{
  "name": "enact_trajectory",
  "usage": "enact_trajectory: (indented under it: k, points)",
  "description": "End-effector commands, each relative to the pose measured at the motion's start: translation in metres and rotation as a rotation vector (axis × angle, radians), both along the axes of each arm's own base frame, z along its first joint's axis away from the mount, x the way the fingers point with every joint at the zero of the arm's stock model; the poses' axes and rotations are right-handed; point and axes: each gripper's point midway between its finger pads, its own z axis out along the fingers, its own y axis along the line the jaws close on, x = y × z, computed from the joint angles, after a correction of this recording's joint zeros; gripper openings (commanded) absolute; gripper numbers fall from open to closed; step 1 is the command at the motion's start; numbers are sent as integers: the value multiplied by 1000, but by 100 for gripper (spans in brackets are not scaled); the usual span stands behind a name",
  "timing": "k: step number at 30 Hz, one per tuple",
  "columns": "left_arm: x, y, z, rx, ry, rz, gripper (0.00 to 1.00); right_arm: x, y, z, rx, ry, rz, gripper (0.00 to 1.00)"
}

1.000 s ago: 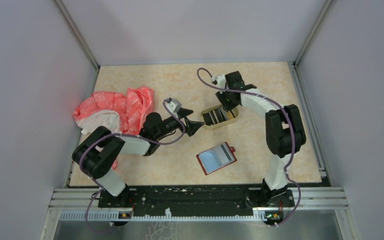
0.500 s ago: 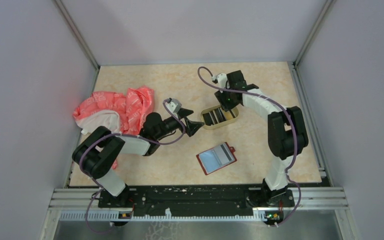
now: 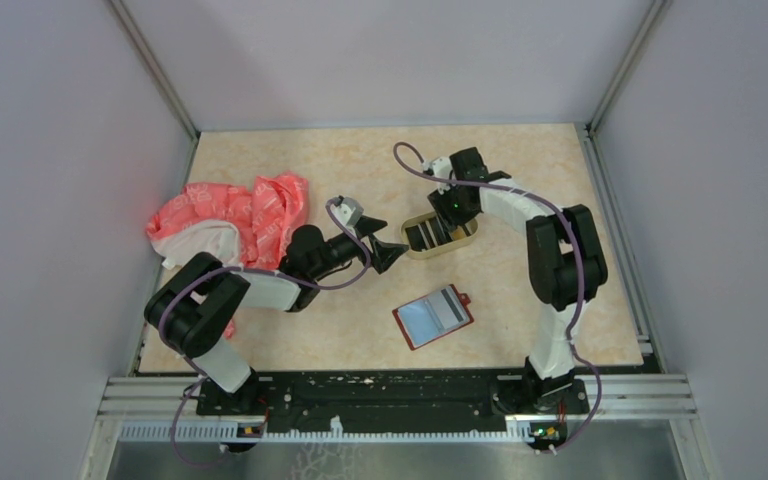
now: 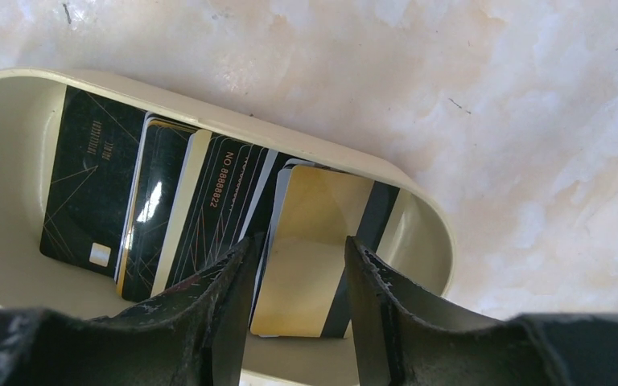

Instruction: Put the credit cards into the card holder

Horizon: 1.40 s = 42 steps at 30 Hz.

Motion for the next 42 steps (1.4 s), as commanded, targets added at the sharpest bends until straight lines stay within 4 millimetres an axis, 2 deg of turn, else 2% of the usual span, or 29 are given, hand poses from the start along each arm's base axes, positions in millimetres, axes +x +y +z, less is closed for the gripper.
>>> enact_trajectory:
  k: [1, 4, 6, 9, 25, 35, 42]
  points:
    - [-2, 0, 6, -20, -32, -19, 99, 11, 5, 10, 2, -37, 3, 45]
    - [-2, 0, 6, -20, -33, -18, 99, 15, -1, 12, -33, -60, -15, 41]
    - [-2, 0, 5, -20, -32, -19, 99, 18, -5, 19, -49, -90, -26, 35]
    - [-2, 0, 6, -21, -34, -19, 99, 22, -10, 30, -67, -132, -38, 32]
    - [-2, -1, 4, -19, -29, -21, 99, 27, -23, 57, -104, -227, -68, 28]
    - [-2, 0, 5, -19, -32, -21, 99, 28, -35, 60, -96, -226, -97, 25]
    - [-2, 0, 5, -21, -32, -18, 99, 26, -42, 49, -38, -166, -111, 21]
